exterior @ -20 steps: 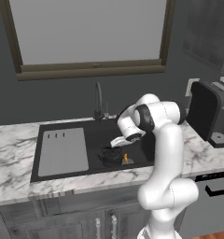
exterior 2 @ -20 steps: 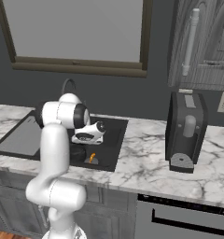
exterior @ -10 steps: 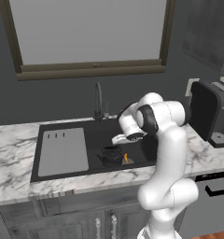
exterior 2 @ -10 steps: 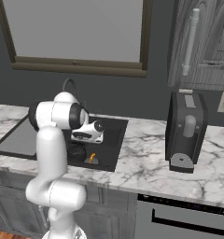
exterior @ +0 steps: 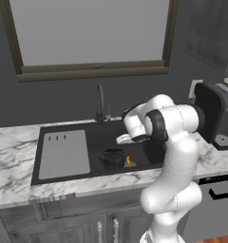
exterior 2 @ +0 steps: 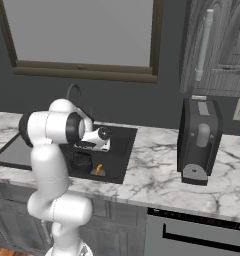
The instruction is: Open the cabinet, pick the kettle from the cabinet, and place it in the sink.
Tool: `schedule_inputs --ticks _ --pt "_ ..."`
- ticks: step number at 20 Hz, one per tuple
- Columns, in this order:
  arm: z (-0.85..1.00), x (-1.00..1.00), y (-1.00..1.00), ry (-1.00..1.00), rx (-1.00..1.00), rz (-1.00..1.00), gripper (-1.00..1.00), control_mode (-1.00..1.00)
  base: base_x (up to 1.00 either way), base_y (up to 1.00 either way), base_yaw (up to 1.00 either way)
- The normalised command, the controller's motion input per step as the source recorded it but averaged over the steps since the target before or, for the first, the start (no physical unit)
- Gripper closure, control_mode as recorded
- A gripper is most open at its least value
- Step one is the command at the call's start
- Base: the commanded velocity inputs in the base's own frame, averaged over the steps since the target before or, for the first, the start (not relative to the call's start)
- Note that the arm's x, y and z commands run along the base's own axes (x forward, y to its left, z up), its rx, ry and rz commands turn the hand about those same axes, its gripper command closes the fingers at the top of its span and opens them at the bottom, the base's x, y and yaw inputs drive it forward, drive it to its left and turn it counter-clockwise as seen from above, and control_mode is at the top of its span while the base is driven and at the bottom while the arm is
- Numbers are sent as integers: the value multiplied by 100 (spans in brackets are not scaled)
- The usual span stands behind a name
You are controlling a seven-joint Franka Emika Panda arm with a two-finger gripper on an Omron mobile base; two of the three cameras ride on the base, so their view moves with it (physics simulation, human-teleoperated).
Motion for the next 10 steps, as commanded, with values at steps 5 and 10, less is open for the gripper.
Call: schedule_inputs --ticks 5,10 --pt "46 -19 -12 0 -9 -1 -100 -100 0 0 0" --pt "48 -17 -9 0 -12 -2 -100 -100 0 0 0"
